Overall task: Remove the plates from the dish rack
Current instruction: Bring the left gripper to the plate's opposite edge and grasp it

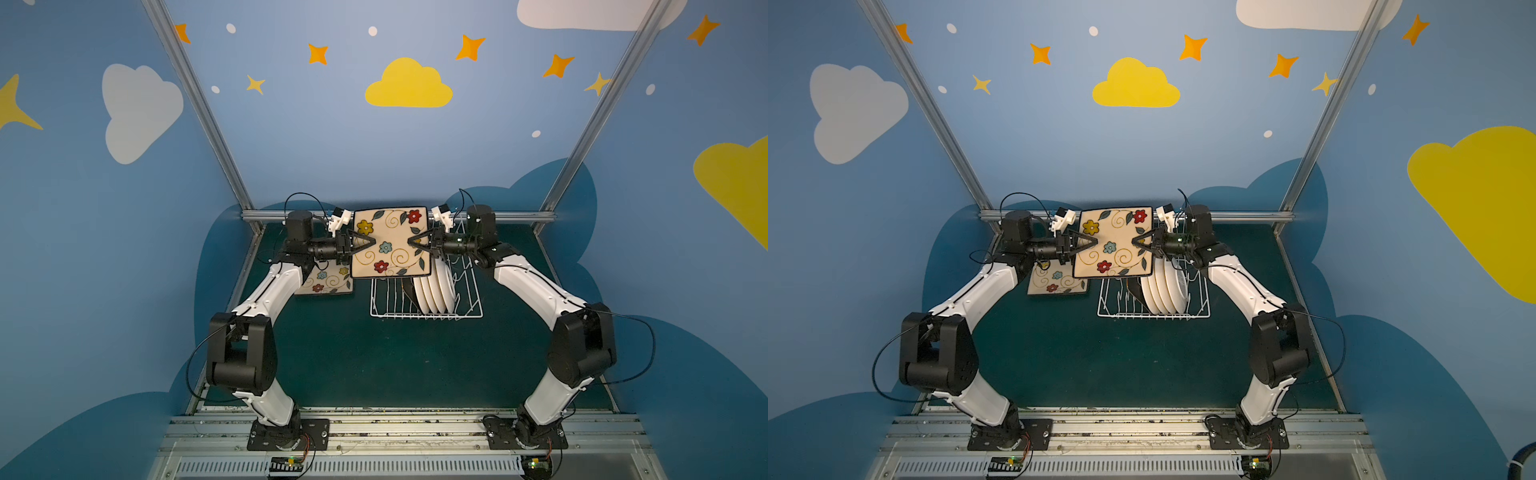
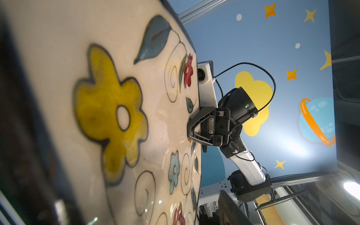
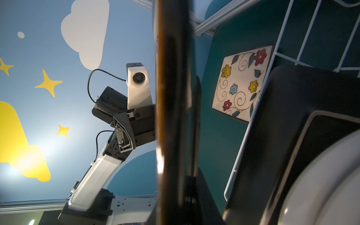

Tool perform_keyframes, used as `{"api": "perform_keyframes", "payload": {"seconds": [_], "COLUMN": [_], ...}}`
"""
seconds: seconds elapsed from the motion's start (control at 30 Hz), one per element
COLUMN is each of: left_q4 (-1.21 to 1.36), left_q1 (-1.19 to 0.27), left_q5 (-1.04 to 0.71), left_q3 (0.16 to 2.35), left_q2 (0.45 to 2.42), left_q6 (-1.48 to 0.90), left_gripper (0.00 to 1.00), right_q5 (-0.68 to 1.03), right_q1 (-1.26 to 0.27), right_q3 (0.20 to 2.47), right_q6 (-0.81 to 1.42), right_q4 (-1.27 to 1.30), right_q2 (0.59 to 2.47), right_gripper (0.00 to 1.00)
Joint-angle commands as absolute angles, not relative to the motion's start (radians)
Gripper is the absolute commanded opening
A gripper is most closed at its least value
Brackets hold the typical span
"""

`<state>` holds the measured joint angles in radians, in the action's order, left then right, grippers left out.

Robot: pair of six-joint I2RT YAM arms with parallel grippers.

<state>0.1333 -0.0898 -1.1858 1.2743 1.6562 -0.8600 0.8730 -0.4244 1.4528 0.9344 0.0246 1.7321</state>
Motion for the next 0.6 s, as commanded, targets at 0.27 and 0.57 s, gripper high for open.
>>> {"api": "perform_keyframes", "payload": {"seconds": [0.27, 0.57], "left_q4": [0.132, 0.105], "left_q1": [-0.100, -0.103], "left_q5": [-1.254, -1.280], "left_q3": [1.296, 1.292], "left_q2": [1.664, 1.660], "left_q6": [-0.839, -0.816], "left_gripper": [0.53, 0.45], "right_q5": [0.965, 0.968], "right_q1": [-0.439, -0.441], "right_q3": [1.525, 1.521], "right_q6": [0.939, 0.944], "right_q4": [0.212, 0.217], "right_q2": [1.724, 1.733], "right_gripper": [0.00, 0.00]}}
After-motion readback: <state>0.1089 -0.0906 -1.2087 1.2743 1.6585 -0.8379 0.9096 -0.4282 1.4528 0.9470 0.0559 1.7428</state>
